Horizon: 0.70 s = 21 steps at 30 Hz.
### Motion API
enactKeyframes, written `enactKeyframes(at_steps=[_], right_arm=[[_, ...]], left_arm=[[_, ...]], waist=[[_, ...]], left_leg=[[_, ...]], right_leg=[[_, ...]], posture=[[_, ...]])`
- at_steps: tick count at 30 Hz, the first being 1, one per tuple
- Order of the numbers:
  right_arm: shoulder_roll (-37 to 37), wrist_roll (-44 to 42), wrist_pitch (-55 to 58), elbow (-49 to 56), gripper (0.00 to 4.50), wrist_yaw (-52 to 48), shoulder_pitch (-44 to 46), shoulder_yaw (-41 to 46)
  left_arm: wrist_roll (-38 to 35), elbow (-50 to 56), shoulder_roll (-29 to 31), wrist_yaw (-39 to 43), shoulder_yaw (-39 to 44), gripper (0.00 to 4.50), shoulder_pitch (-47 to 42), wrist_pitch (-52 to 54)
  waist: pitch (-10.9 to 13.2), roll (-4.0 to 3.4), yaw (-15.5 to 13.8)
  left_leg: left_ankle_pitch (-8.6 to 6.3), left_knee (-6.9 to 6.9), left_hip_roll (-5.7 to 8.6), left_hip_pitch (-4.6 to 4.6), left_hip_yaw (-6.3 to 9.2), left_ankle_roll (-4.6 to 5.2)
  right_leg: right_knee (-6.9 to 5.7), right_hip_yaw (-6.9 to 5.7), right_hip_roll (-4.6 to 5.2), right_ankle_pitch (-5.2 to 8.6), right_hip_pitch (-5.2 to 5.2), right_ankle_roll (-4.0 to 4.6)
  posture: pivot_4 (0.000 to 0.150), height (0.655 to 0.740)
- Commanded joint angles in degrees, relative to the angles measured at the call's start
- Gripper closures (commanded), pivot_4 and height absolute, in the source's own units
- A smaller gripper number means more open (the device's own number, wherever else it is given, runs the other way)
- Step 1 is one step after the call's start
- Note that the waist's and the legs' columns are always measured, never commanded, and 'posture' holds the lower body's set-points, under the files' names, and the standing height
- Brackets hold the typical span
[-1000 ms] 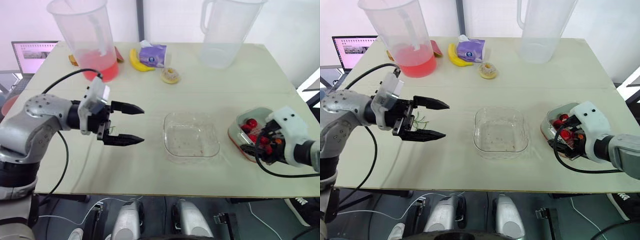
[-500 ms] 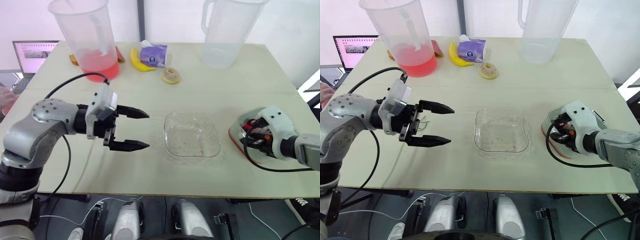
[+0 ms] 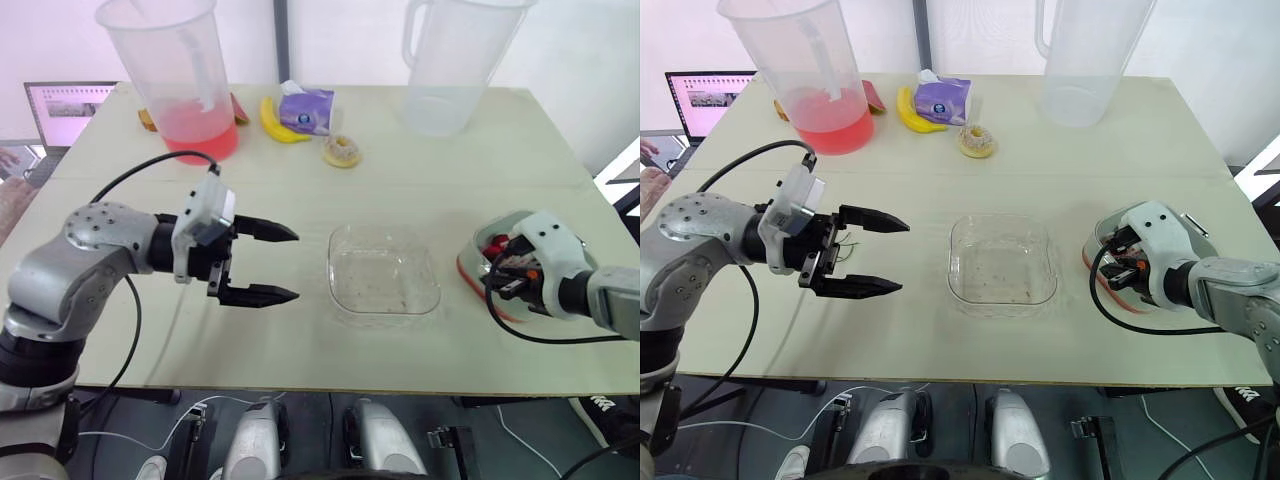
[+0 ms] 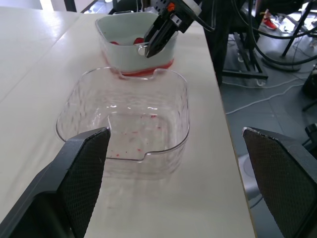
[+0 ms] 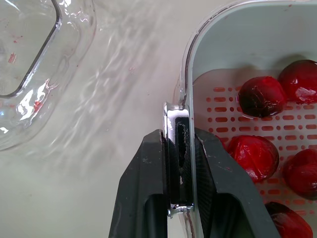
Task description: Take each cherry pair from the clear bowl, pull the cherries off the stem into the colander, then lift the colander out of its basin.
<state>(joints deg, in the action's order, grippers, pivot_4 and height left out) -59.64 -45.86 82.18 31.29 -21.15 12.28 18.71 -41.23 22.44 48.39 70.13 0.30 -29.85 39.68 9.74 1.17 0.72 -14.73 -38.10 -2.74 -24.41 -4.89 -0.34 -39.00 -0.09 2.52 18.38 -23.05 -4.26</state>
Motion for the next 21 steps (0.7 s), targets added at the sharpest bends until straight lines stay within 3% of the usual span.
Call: enactKeyframes(at_steps=[1, 16, 21], right_arm=[[-1.42, 0.52, 0.87, 1.69, 4.29, -0.54, 2.15, 3.47], [-4.36, -0.29, 10.08, 4.37, 4.29, -3.40, 10.33, 7.36], [-2.99, 0.18, 10.32, 4.46, 4.29, -3.26, 7.83, 8.53]], left_arm=[[-0.24, 0.06, 0.14, 0.05, 0.17, 0.00, -1.43, -0.32], [1.34, -2.05, -1.41, 1.20, -1.67, 0.00, -2.33, -2.23], [1.94, -2.65, -2.03, 1.54, -2.26, 0.00, -2.58, -2.75]], waist=[[0.00, 0.00, 0.00], [0.01, -0.03, 0.00], [0.01, -0.03, -0.01]], left_leg=[[0.00, 0.00, 0.00, 0.00, 0.00, 0.00], [0.00, -0.01, 0.00, 0.00, 0.00, 0.00], [0.00, 0.00, 0.00, 0.00, 0.00, 0.00]], right_leg=[[0.00, 0.00, 0.00, 0.00, 0.00, 0.00], [0.00, 0.00, 0.01, 0.00, 0.00, 0.00], [0.00, 0.00, 0.01, 0.00, -0.01, 0.00]], posture=[[0.150, 0.7400], [0.150, 0.7400], [0.150, 0.7400]])
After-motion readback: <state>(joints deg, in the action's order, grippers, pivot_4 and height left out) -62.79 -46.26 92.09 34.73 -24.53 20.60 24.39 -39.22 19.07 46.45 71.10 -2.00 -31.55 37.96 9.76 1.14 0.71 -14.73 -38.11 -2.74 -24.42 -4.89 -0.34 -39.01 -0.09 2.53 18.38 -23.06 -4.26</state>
